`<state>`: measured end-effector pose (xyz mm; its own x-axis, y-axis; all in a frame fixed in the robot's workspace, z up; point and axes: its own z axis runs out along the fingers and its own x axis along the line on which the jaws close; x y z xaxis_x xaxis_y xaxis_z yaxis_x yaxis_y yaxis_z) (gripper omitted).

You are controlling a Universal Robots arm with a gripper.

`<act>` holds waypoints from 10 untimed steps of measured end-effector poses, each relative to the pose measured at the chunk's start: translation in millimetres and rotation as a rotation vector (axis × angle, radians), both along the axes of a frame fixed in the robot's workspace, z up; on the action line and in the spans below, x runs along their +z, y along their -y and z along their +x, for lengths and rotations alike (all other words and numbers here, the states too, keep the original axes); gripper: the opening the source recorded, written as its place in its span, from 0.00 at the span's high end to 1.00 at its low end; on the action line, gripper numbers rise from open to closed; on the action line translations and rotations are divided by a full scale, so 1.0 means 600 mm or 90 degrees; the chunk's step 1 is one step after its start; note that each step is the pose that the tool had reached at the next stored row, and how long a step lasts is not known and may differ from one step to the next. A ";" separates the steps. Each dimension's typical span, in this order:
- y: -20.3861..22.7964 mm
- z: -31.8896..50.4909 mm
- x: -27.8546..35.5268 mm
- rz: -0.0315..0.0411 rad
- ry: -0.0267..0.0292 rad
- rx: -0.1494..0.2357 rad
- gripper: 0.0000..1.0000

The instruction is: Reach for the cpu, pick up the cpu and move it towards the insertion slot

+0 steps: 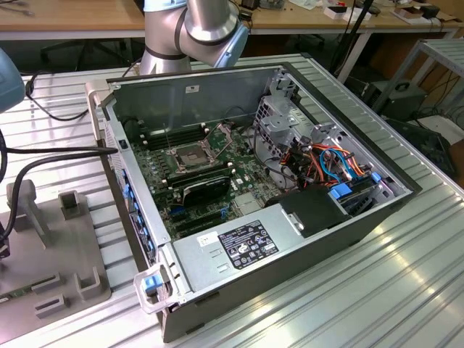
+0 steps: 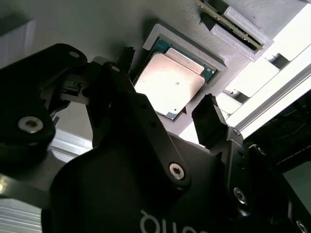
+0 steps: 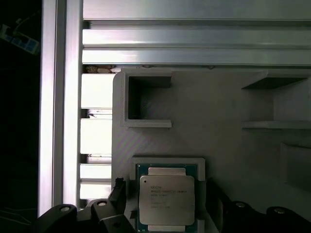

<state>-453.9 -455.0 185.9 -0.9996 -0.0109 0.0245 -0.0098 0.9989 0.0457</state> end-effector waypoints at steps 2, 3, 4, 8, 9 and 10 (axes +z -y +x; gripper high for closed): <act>0.0000 0.000 0.000 -0.0002 0.0001 0.000 0.26; 0.0000 0.000 0.000 -0.0001 0.0002 0.000 0.33; 0.0000 0.000 0.002 -0.0002 0.0001 0.000 0.33; 0.0001 0.000 0.004 -0.0030 0.0002 0.000 0.33; 0.0002 0.000 0.004 -0.0041 0.0001 0.000 0.33; 0.0002 0.000 0.004 -0.0045 0.0000 0.000 0.33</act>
